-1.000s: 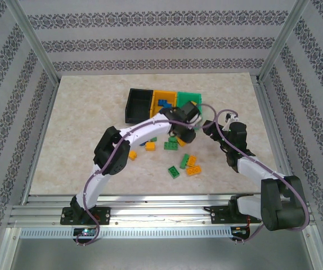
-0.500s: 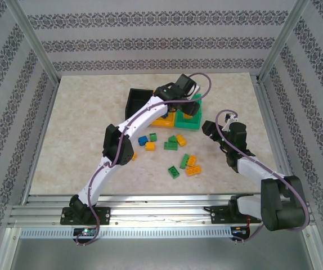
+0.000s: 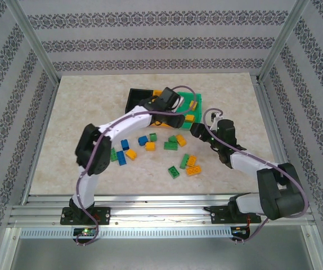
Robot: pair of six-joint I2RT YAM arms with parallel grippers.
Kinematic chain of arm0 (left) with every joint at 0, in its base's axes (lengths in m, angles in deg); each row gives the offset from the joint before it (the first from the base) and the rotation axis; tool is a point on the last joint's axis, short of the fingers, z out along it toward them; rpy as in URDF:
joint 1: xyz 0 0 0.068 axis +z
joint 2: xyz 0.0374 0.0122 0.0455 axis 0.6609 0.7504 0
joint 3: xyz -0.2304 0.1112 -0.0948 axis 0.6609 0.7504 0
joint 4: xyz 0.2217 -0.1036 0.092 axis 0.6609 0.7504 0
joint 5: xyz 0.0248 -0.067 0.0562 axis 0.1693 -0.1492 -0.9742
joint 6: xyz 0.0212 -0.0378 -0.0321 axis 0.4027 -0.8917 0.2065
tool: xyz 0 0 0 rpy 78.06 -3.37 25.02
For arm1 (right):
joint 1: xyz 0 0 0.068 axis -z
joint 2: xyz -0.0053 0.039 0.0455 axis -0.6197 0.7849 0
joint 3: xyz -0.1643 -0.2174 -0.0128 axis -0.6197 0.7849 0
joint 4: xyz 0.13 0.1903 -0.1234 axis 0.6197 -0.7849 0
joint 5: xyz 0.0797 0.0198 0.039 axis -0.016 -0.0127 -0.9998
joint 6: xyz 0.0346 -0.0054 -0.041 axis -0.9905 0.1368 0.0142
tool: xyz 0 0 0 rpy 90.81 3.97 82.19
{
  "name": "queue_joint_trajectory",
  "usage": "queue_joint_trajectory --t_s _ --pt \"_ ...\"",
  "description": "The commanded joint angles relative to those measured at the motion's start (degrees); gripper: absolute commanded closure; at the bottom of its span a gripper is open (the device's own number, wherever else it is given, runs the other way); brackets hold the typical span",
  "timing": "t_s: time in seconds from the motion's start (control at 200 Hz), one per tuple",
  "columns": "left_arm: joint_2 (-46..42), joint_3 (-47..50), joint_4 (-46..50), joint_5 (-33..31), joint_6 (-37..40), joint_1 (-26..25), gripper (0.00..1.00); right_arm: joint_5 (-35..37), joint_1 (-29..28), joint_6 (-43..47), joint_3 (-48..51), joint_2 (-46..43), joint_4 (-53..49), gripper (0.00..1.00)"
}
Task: Sort the legos into containers by color
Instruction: Pick up the lego from the center of the table.
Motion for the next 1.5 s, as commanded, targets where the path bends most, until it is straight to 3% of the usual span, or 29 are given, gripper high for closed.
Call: queue_joint_trajectory --t_s 0.0,0.145,0.265,0.39,0.709,1.239,1.494 --pt "-6.9 10.8 -14.7 2.7 -5.5 2.6 0.39 -3.3 -0.3 2.7 -3.4 2.0 -1.9 0.33" --pt "-13.1 22.2 -22.3 6.5 -8.4 5.5 0.40 -10.4 -0.6 4.2 -7.6 7.4 -5.9 0.34" --pt "-15.8 26.8 -22.8 8.1 -8.1 7.0 0.40 -13.8 -2.8 3.2 -7.1 11.1 -6.1 0.42" --pt "-17.9 30.6 -23.4 8.6 -6.7 7.5 0.40 -10.1 -6.6 5.2 -6.9 12.5 -11.2 0.44" --pt "-18.3 35.1 -26.3 11.1 -5.5 8.3 0.40 12.5 -13.6 16.8 -18.4 12.9 -36.7 0.44" --pt "-20.1 40.9 -28.5 13.6 -5.6 10.2 0.40 16.3 -16.5 21.0 -29.4 24.0 -45.8 0.45" --pt "-20.8 43.0 -29.9 14.1 -6.5 10.8 0.40 16.1 -17.3 21.7 -32.9 29.2 -47.0 0.54"
